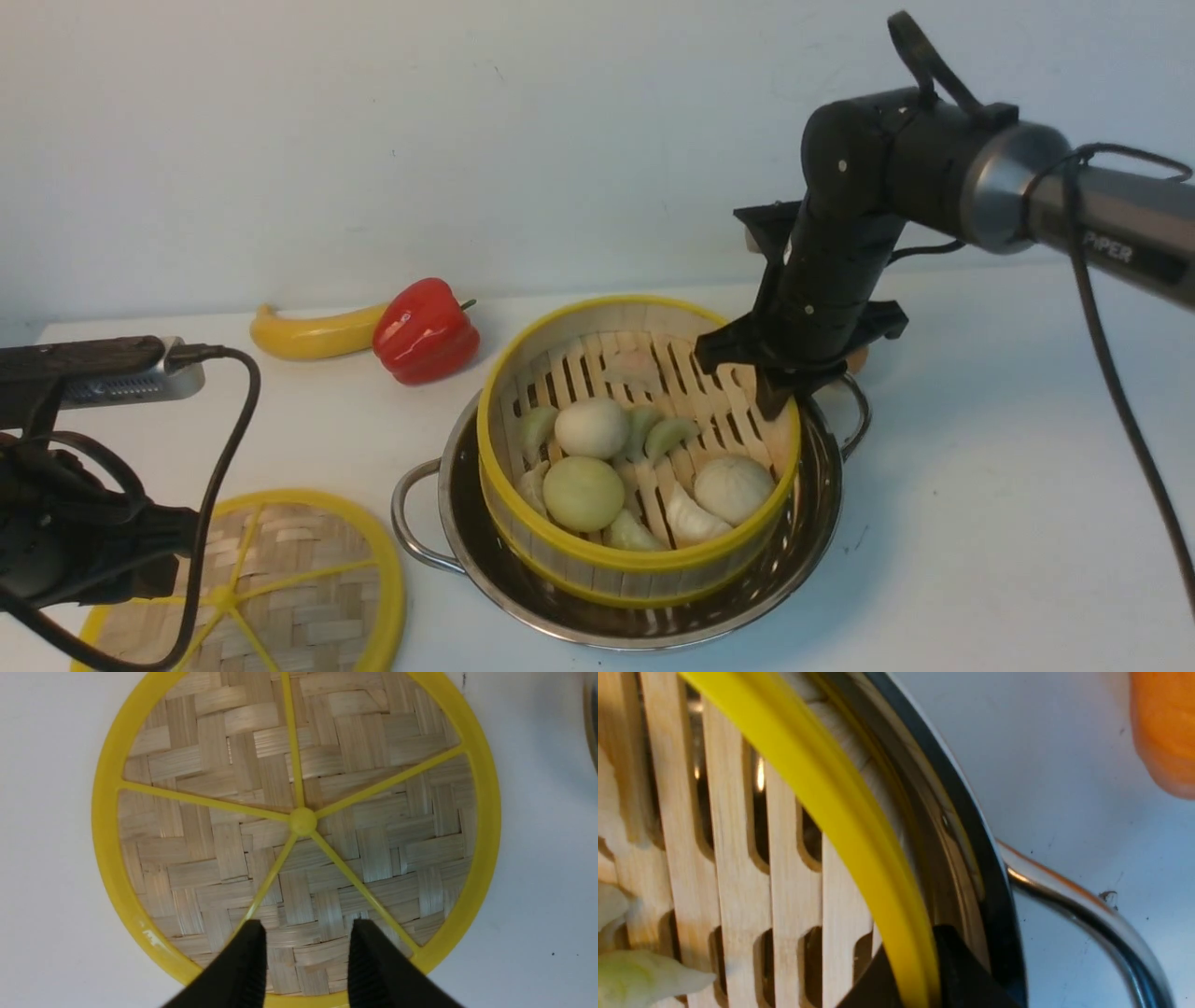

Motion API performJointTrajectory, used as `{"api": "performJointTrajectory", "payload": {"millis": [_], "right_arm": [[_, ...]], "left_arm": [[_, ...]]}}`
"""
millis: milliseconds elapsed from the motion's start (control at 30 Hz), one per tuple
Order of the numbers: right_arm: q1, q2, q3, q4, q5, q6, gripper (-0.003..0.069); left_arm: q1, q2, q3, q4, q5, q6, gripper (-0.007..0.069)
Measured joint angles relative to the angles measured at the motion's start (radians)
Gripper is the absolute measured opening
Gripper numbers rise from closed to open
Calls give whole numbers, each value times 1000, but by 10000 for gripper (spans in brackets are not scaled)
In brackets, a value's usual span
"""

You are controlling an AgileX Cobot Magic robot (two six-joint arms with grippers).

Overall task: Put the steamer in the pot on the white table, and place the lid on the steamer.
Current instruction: 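Place the bamboo steamer basket of food into the steel pot with the right gripper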

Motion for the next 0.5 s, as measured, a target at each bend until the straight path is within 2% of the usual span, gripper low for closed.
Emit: {"api": "performJointTrajectory", "payload": {"millis": [500], "right_arm": [[0, 39, 0, 15, 1, -4, 52]], "left_arm": [[0, 0, 0, 0, -1, 0, 241]]}}
